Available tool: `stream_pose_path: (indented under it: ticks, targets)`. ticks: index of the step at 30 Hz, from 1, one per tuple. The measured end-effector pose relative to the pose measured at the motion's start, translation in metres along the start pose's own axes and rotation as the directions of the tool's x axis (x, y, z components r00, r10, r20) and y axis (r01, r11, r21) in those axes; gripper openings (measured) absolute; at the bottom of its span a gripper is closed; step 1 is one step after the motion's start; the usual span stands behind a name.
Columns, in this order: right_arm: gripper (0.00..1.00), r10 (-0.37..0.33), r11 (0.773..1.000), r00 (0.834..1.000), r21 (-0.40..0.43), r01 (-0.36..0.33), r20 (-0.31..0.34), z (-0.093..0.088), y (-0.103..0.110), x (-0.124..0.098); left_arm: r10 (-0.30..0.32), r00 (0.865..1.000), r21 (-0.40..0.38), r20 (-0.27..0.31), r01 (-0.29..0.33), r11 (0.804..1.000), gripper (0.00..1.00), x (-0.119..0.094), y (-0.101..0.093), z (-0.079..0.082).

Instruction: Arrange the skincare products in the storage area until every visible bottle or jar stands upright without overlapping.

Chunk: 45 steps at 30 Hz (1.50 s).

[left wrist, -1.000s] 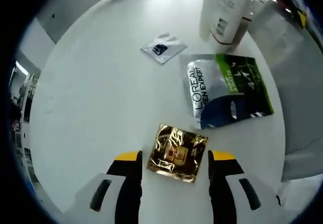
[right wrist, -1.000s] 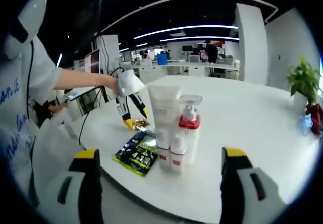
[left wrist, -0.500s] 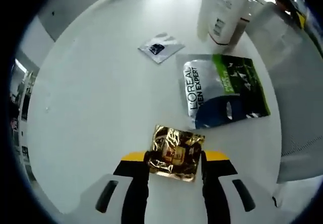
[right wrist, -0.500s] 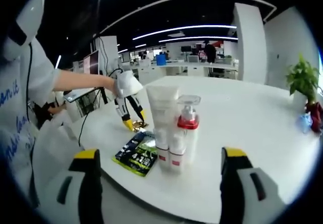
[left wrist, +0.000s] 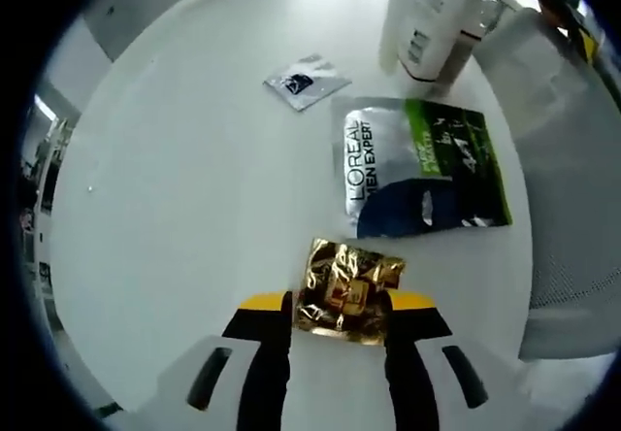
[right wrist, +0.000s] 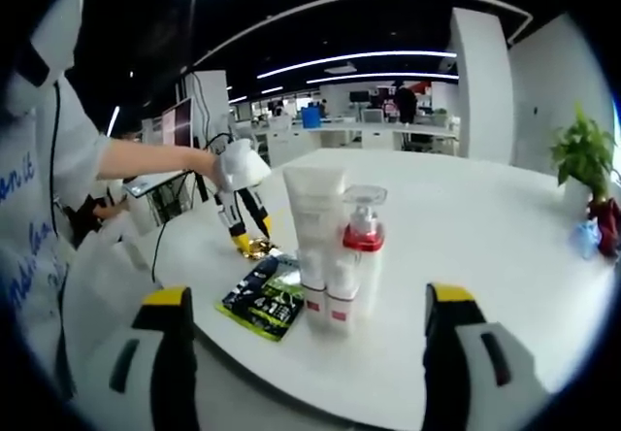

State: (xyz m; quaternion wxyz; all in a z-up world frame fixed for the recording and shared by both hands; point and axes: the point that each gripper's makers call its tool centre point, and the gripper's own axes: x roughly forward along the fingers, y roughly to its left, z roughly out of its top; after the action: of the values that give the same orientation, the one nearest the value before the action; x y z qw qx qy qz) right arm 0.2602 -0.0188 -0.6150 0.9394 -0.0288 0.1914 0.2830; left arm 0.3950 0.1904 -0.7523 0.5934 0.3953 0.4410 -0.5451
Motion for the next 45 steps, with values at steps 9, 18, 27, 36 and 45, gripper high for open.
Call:
stream_pose_path:
  ticks: [9,18,27,36,45]
  targets:
    - [0.99,0.001,1.000,1.000,-0.003,-0.001,0.001,0.000,0.001,0.000,-0.019,1.000,0.082,0.007,0.018,0.996,0.44,0.001,-0.011,0.001]
    - [0.99,0.007,1.000,1.000,-0.005,-0.007,0.000,0.000,0.002,0.000,-0.004,1.000,0.075,0.010,0.003,0.997,0.41,0.005,-0.015,0.003]
    - [0.99,0.011,1.000,1.000,-0.008,-0.011,0.007,0.001,0.003,-0.001,0.018,1.000,0.009,0.002,-0.018,1.000,0.37,0.006,-0.020,0.005]
    - [0.99,0.010,1.000,1.000,-0.010,-0.010,0.016,0.003,0.002,-0.001,0.030,1.000,-0.043,-0.003,-0.030,0.999,0.37,0.005,-0.028,0.003]
    - [0.99,0.015,1.000,1.000,-0.014,-0.015,0.021,0.004,0.003,-0.001,0.046,0.999,-0.095,-0.005,-0.046,0.994,0.37,0.004,-0.033,0.002]
